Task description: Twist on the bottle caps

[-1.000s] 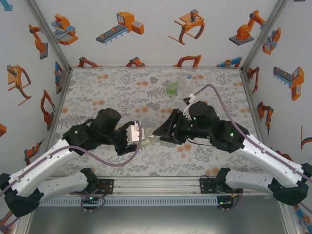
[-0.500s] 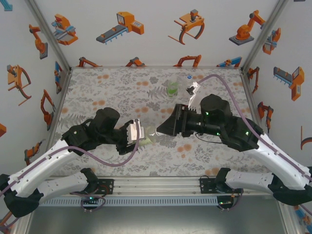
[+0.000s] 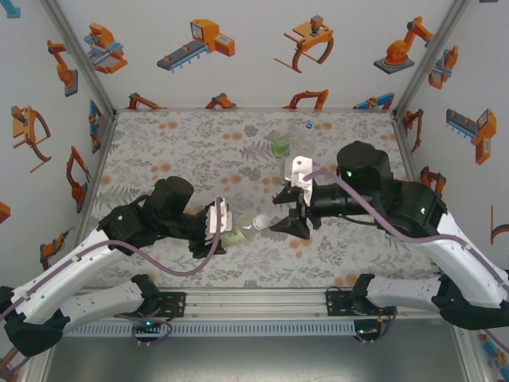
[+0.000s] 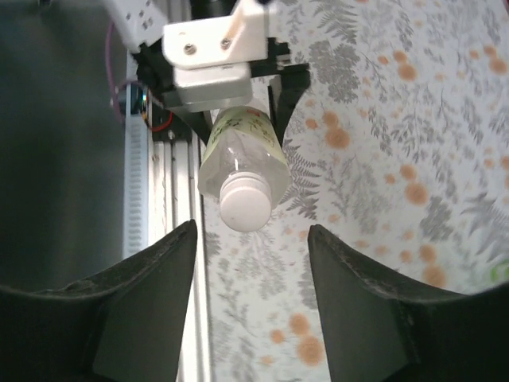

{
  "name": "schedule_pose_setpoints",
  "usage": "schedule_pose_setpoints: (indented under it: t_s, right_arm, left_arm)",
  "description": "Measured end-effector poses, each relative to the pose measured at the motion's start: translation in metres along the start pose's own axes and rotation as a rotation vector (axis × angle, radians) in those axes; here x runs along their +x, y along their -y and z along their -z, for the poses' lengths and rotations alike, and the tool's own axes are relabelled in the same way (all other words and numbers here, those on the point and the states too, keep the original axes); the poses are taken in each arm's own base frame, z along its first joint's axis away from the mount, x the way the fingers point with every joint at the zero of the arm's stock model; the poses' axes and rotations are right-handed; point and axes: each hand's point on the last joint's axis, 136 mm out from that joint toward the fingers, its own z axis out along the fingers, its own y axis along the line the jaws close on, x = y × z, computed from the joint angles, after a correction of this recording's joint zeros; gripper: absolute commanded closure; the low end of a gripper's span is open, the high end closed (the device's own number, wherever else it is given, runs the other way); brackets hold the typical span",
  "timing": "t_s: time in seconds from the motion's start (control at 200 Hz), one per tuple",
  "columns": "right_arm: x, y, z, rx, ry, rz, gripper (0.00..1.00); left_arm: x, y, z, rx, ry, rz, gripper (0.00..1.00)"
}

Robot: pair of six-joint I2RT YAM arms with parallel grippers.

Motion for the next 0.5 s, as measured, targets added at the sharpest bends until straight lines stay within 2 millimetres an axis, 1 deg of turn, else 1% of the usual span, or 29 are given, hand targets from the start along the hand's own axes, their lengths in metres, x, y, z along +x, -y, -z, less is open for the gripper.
schedule_pose_setpoints:
  t_s: [0.095,0.19,0.366,0.496]
  right_arm:
    - [0.002,-0.008,-0.007,-0.074,-0.017,0.123,0.42]
    - [0.008,-0.012,-0.012,-0.115,-0.030,0.189,0.43]
    - [0.012,-0.015,-0.015,-0.135,-0.022,0.251,0.49]
    - [0.017,-0.019,-0.020,-0.152,-0.019,0.261,0.51]
  left_arm:
    - [0.000,0.004,0.001,0.018,0.002,0.003,1.00]
    - [0.001,0.006,0.001,0.028,0.003,0.004,1.00]
    - [0.000,0.008,0.002,0.035,0.005,0.004,1.00]
    - [0.000,0.008,0.002,0.036,0.006,0.004,1.00]
